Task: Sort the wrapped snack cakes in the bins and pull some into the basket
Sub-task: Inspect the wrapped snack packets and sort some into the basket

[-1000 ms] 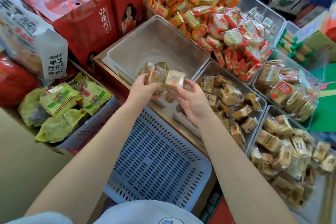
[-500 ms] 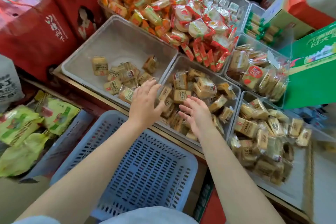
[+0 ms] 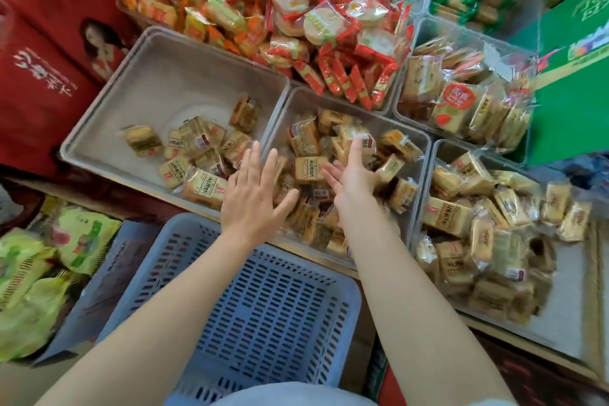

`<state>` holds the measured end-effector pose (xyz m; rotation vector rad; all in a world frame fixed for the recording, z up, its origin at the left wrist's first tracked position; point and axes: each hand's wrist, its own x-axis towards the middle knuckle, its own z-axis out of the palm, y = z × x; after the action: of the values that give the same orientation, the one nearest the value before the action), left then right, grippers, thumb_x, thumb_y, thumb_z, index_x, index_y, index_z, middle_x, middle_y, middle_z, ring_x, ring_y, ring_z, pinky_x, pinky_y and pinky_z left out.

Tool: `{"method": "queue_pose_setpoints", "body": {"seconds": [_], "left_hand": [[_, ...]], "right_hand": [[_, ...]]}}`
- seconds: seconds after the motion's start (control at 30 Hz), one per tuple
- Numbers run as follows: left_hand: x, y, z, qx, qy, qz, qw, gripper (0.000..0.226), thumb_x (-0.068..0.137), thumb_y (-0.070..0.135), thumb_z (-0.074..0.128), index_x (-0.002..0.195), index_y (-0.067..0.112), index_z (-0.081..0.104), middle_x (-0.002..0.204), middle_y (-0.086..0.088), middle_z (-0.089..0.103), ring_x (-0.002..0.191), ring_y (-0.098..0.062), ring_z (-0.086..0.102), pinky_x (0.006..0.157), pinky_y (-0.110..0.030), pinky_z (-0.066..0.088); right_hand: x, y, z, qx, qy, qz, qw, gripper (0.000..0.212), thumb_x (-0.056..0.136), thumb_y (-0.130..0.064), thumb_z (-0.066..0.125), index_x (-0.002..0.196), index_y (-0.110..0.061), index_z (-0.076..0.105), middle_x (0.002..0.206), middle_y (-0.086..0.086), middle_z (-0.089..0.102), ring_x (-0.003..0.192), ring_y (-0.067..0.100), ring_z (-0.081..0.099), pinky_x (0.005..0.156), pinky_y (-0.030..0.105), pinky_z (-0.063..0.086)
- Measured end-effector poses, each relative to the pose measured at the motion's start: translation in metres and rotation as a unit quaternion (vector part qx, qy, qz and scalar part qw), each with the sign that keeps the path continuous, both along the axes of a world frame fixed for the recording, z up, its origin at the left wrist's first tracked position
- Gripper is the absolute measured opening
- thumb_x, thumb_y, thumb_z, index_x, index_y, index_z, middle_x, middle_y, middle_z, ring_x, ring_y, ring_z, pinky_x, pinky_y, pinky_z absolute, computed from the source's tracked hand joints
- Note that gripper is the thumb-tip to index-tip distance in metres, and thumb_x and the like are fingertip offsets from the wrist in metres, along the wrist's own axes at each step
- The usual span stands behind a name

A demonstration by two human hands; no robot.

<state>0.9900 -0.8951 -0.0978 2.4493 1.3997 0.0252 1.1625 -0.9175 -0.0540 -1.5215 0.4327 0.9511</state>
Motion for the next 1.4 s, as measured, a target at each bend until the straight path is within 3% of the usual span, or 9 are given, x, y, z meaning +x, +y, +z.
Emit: {"method": "queue_pose_setpoints", "body": {"seconds": [0.3,0.53,0.7,0.77,0.9,1.03,1.17,1.3,1.4], "left_hand": [[0.0,0.001,-0.006,0.017,-0.001,-0.001,1.0,0.087,0.095,0.072,0.016,0.165,0.022,0.01,0.172,-0.011,-0.003,0.159,-0.025,0.004,0.12,-0.047,0.028],[-0.001,0.0,-0.007,0.015,-0.021,-0.004,1.0,0.085,0.097,0.074,0.011,0.165,0.022,0.008,0.172,-0.011,-0.001,0.159,-0.025,0.005,0.12,-0.047,0.029],[-0.004,0.0,0.008,-0.04,-0.074,0.003,0.996,0.099,0.088,0.084,-0.002,0.165,0.023,0.0,0.172,-0.003,-0.009,0.158,-0.017,-0.012,0.128,-0.045,0.008],[-0.012,-0.007,0.02,-0.049,-0.13,-0.019,0.99,0.099,0.087,0.087,0.008,0.165,0.026,0.005,0.173,0.001,-0.005,0.158,-0.015,-0.012,0.128,-0.044,0.0],[-0.04,-0.036,0.04,-0.037,-0.175,-0.125,0.976,0.096,0.081,0.081,0.046,0.162,0.037,0.02,0.17,0.009,0.017,0.159,-0.016,0.003,0.127,-0.049,0.011],[-0.071,-0.063,0.053,-0.022,-0.232,-0.105,0.967,0.091,0.075,0.069,0.065,0.151,0.022,0.047,0.158,-0.002,0.045,0.151,-0.025,0.033,0.122,-0.048,0.03],[-0.087,-0.095,0.074,-0.12,-0.217,-0.037,0.968,0.069,0.076,0.046,0.079,0.136,0.022,0.056,0.121,0.006,0.068,0.112,-0.017,0.064,0.092,-0.037,0.052],[-0.108,-0.117,0.075,-0.275,-0.34,0.137,0.889,0.042,0.081,0.033,0.086,0.112,0.029,0.058,0.093,0.014,0.069,0.079,0.006,0.065,0.069,-0.014,0.05],[-0.125,-0.129,0.07,-0.37,-0.407,0.203,0.81,0.043,0.081,0.033,0.087,0.112,0.019,0.06,0.096,0.0,0.071,0.087,-0.011,0.07,0.072,-0.026,0.057]], "right_hand": [[-0.005,0.015,-0.008,-0.014,-0.01,-0.028,0.999,0.074,0.088,-0.042,0.077,0.142,-0.009,0.039,0.112,0.013,0.067,0.071,0.016,0.077,0.061,0.025,0.062],[-0.024,-0.031,0.006,0.019,-0.042,0.058,0.997,0.059,0.09,-0.028,0.078,0.128,-0.019,0.034,0.115,0.013,0.062,0.079,0.023,0.078,0.071,0.032,0.064],[-0.044,-0.075,0.024,0.033,-0.083,0.171,0.981,0.058,0.09,-0.03,0.078,0.128,-0.016,0.036,0.114,0.012,0.065,0.079,0.027,0.077,0.077,0.039,0.064],[-0.049,-0.088,0.029,0.026,-0.101,0.221,0.97,0.063,0.087,-0.037,0.079,0.128,-0.016,0.037,0.117,0.013,0.066,0.082,0.028,0.077,0.08,0.042,0.064],[-0.062,-0.11,0.041,0.009,-0.12,0.331,0.936,0.065,0.083,-0.048,0.079,0.126,-0.017,0.041,0.12,0.015,0.065,0.088,0.025,0.075,0.069,0.035,0.062],[-0.081,-0.131,0.05,0.02,-0.156,0.44,0.884,0.05,0.093,-0.036,0.073,0.127,-0.013,0.043,0.117,0.017,0.068,0.072,0.013,0.071,0.059,0.022,0.055],[-0.112,-0.147,0.054,0.038,-0.176,0.515,0.838,0.052,0.091,-0.045,0.072,0.127,-0.016,0.048,0.102,0.009,0.074,0.085,0.022,0.074,0.077,0.037,0.062],[-0.136,-0.164,0.054,0.063,-0.153,0.499,0.85,0.057,0.088,-0.055,0.064,0.127,-0.015,0.052,0.092,0.001,0.072,0.08,0.011,0.07,0.077,0.033,0.06],[-0.146,-0.178,0.05,0.066,-0.125,0.505,0.852,0.045,0.09,-0.047,0.068,0.124,-0.02,0.056,0.107,0.005,0.071,0.092,0.011,0.073,0.087,0.04,0.062]]}}
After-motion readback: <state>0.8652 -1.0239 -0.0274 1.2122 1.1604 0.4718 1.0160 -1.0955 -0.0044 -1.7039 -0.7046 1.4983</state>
